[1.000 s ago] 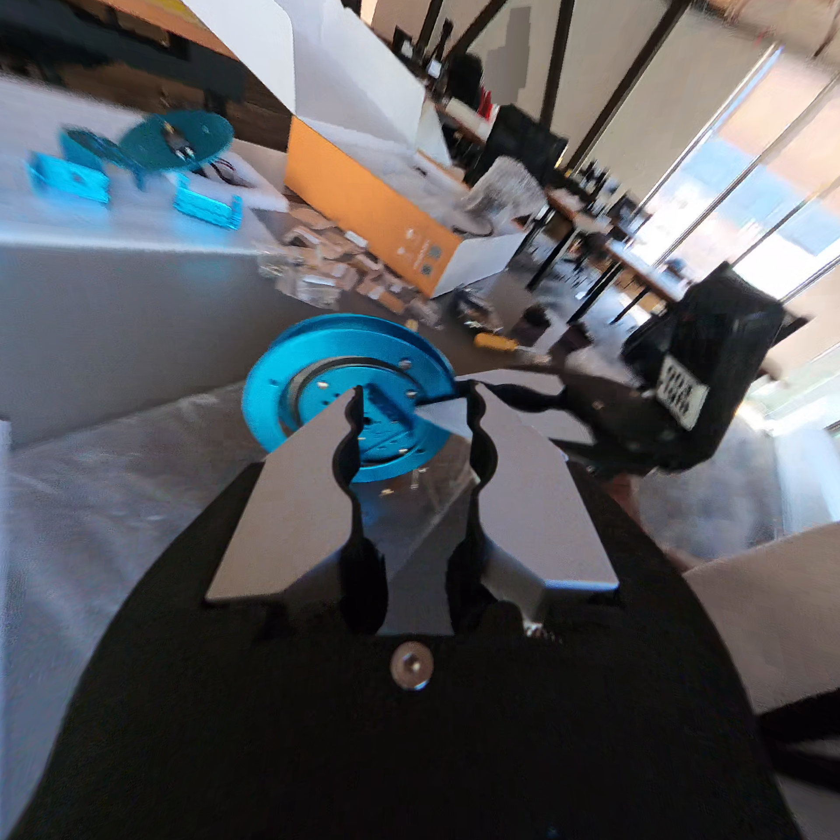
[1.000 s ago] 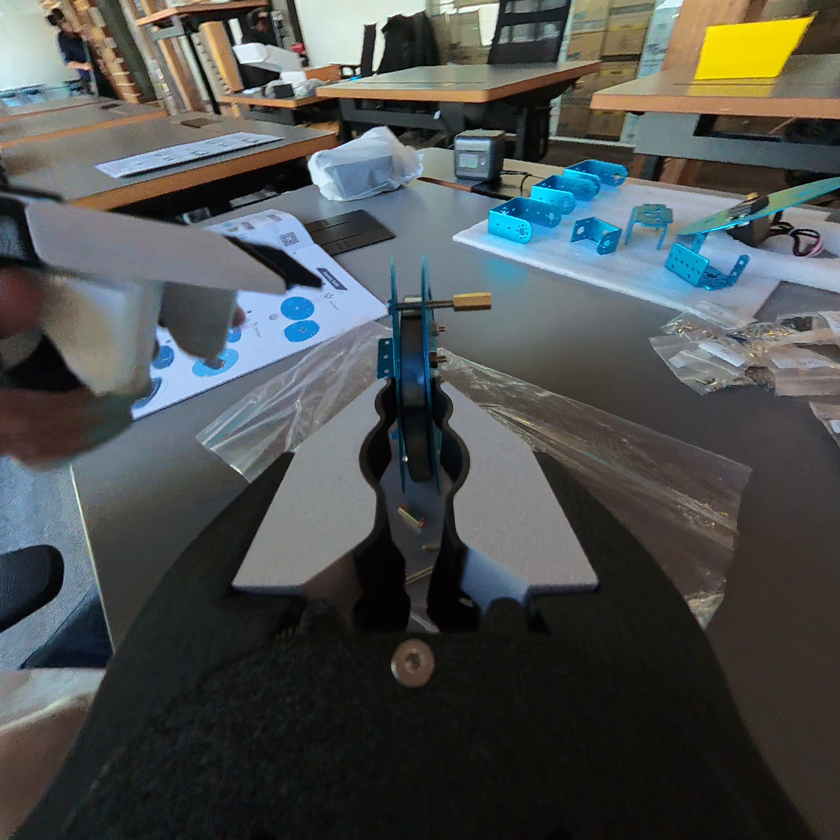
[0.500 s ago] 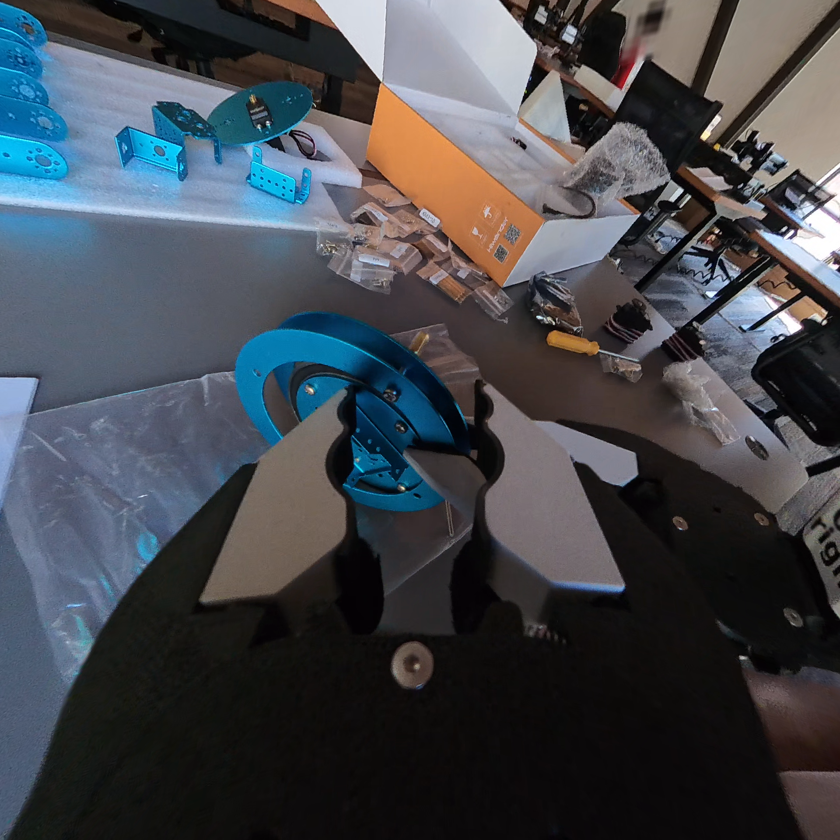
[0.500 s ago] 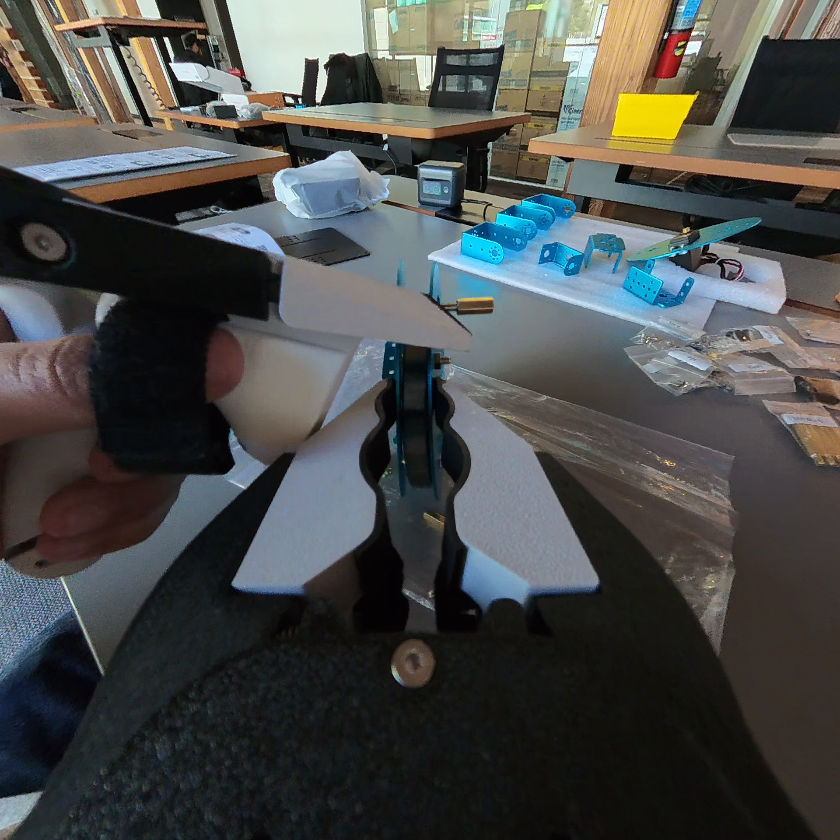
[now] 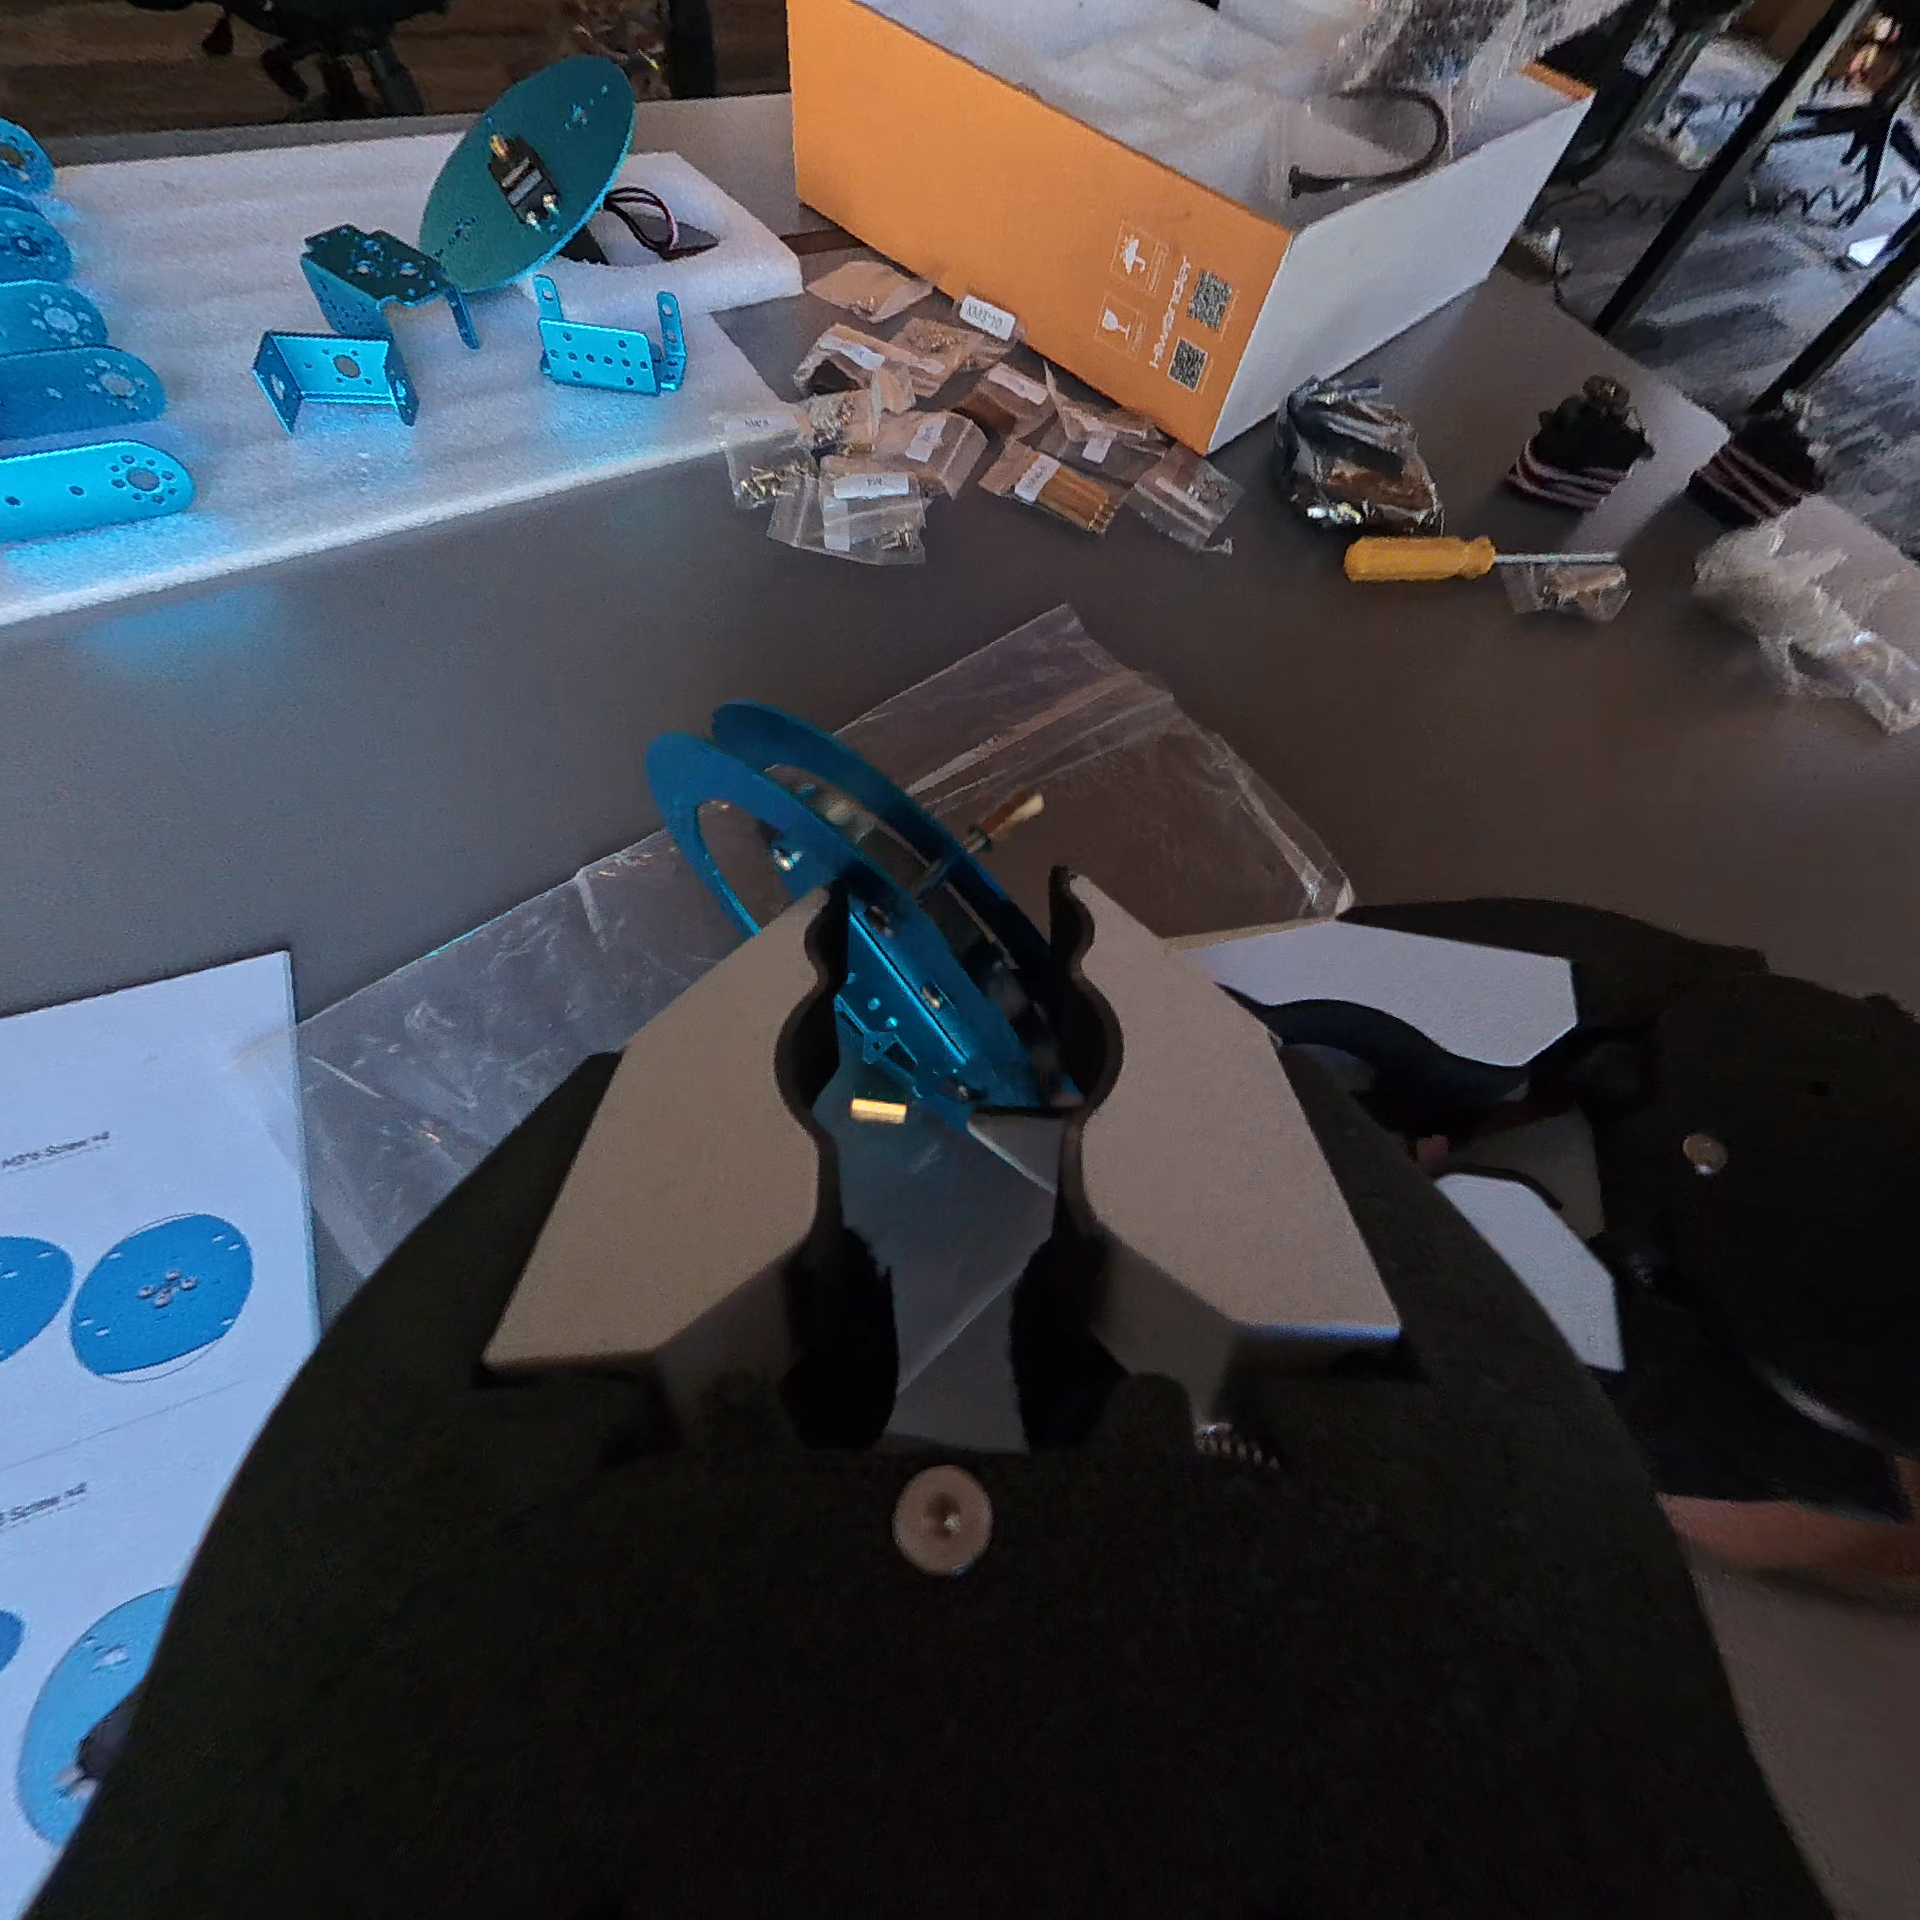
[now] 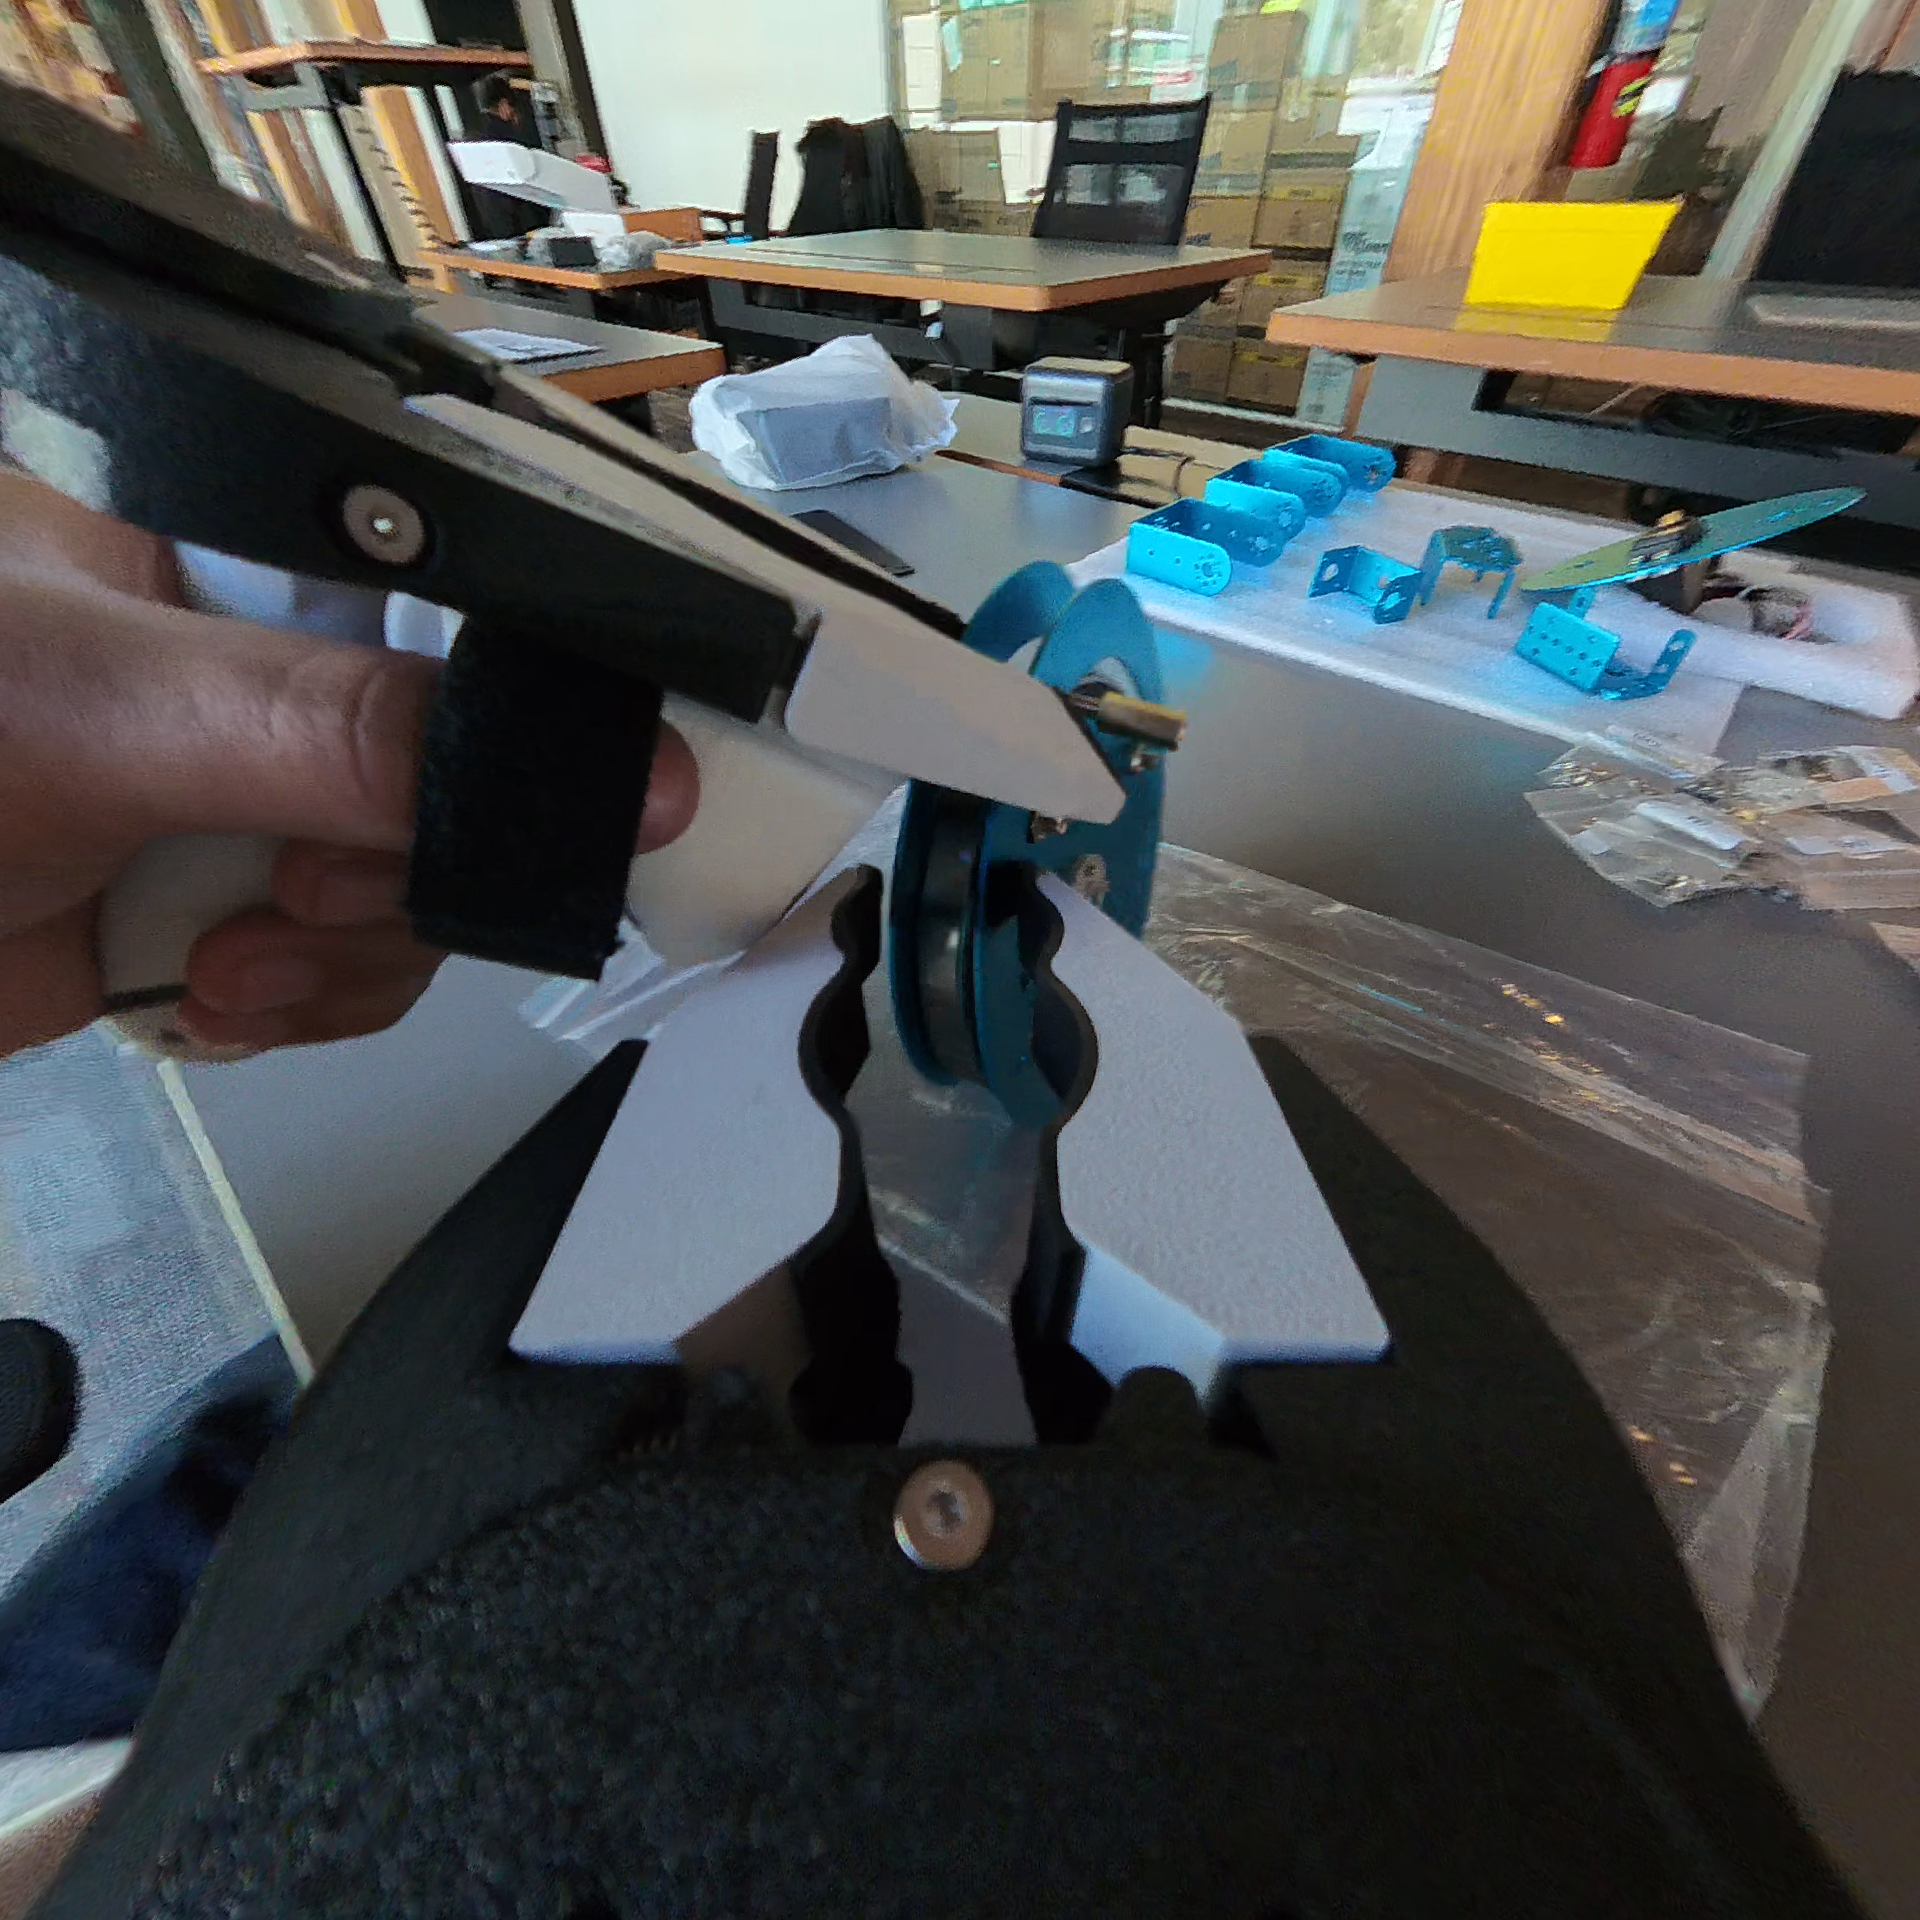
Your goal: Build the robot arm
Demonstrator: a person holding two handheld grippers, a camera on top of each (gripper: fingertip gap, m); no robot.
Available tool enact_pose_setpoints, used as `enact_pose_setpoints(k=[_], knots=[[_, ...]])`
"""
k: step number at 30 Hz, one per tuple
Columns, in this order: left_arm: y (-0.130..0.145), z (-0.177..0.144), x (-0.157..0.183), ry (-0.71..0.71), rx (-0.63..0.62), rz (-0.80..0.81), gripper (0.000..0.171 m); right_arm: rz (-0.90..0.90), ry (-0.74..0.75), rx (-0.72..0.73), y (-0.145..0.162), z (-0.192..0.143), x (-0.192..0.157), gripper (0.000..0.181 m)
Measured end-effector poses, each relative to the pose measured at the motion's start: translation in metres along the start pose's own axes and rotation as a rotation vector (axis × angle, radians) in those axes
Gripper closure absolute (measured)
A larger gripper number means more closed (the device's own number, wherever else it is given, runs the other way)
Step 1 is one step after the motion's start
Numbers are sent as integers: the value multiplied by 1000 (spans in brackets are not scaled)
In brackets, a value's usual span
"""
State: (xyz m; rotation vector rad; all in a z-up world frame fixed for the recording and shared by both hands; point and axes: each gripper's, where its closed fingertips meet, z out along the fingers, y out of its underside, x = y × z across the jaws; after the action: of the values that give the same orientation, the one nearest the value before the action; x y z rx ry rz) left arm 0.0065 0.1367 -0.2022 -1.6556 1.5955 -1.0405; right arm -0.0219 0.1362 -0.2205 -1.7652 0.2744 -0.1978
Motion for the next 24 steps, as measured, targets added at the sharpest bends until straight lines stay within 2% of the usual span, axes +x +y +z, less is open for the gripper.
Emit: enact_pose_setpoints(k=[5,8,13,16,19,23,24], knots=[[-1,0,-2,7,-48,89,147,156,-270,-14,-6,-18,-10,149],[0,2,-3,32,-78,138,150,88,-430,-44,-15,-36,0,160],[-2,6,-5,32,-113,223,159,-291,-395,22,-44,-33,50,156],[-4,9,-2,48,-118,209,159,-460,-416,-19,-37,-15,53,154],[-7,12,-1,58,-121,204,159,-516,-420,-103,-19,1,49,153],[-8,13,-2,66,-123,206,159,-549,-307,-62,-25,8,48,176],[-8,14,-3,69,-117,202,159,-564,-282,-61,-25,9,48,177]])
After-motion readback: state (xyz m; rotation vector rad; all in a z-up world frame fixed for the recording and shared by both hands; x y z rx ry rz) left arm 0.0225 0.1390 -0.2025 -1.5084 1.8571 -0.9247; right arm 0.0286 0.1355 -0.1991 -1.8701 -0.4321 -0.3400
